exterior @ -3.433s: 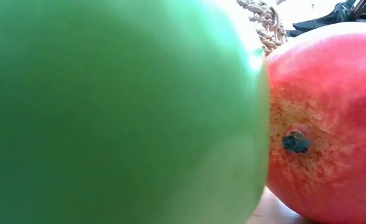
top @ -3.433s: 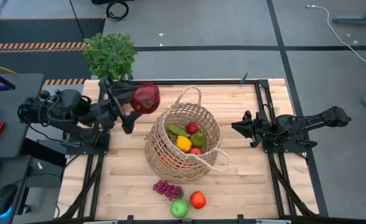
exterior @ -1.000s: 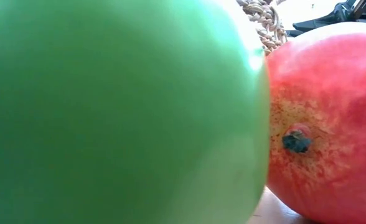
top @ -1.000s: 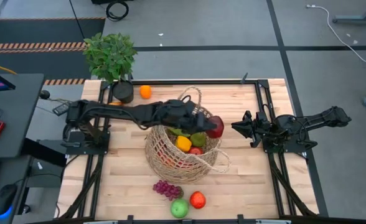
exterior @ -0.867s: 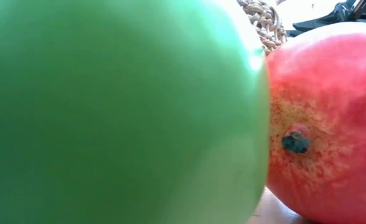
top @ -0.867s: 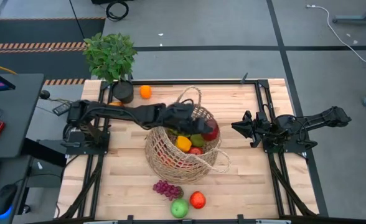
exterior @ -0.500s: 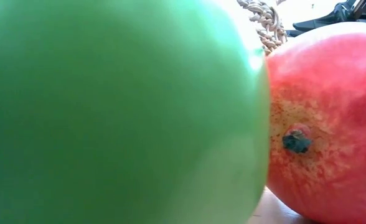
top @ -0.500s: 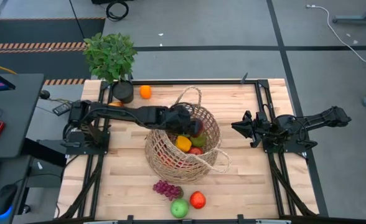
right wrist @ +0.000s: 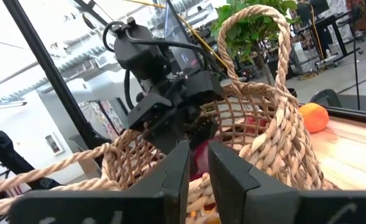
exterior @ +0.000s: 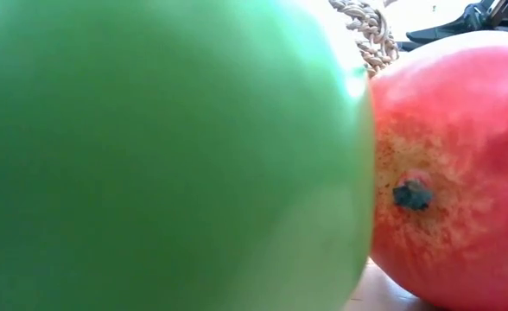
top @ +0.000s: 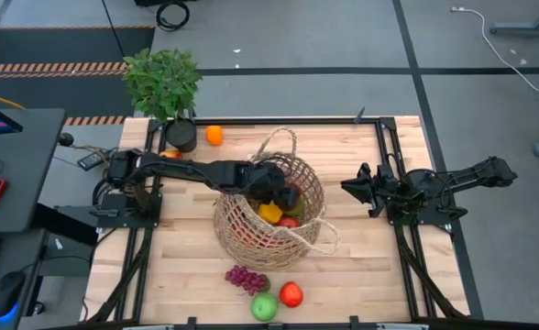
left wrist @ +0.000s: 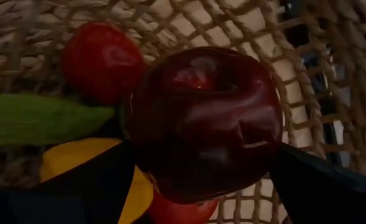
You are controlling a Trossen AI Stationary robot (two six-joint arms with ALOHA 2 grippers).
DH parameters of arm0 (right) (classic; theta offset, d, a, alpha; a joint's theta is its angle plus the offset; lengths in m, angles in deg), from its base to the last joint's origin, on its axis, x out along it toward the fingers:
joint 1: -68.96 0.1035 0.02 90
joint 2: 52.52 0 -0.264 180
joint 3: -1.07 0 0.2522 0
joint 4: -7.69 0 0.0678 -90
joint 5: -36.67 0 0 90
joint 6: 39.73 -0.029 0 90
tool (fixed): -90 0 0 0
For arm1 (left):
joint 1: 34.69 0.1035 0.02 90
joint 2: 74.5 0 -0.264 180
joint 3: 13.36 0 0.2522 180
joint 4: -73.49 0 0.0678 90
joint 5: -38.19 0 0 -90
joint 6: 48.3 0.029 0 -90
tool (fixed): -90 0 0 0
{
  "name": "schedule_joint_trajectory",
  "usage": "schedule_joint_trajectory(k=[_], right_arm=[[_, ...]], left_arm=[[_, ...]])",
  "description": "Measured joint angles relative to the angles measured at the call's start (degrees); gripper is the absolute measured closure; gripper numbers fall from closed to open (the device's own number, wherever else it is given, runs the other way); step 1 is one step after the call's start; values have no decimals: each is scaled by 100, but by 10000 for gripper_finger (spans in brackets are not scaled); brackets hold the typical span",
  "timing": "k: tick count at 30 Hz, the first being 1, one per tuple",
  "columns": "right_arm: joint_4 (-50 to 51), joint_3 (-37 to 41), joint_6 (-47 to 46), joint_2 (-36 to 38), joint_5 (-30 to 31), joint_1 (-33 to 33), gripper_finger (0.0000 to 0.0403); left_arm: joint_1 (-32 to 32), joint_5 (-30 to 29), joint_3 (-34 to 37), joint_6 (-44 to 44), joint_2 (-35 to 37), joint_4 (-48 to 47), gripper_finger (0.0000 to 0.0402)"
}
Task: Build produce basket
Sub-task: Put the apple into the basket
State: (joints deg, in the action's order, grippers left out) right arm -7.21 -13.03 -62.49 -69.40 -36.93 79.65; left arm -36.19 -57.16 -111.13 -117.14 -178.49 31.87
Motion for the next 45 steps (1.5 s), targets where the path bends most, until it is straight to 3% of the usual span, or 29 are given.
schedule_joint_trajectory(k=[5, 10, 23, 32, 35, 40, 45], right_arm=[[-5, 0, 0, -2, 1, -1, 338], [-4, 0, 0, -2, 1, 0, 338], [-17, -1, 0, 0, 1, -1, 338], [0, 0, 0, 2, 1, -1, 338], [-3, 0, 0, 0, 3, -1, 338], [0, 0, 0, 0, 1, -1, 338], [-1, -1, 0, 0, 1, -1, 338]], left_arm=[[3, 26, 1, 384, -1, 161, 45], [4, -88, 1, 470, -1, 159, 8], [146, 1, -1, 1080, 320, 907, 3], [110, 328, -9, 2371, 771, 2963, 3], [159, 418, -1, 2590, 1085, 3189, 3], [167, 92, -7, 3370, 1822, 2695, 3], [11, -1201, -8, 3938, 2580, 963, 3]])
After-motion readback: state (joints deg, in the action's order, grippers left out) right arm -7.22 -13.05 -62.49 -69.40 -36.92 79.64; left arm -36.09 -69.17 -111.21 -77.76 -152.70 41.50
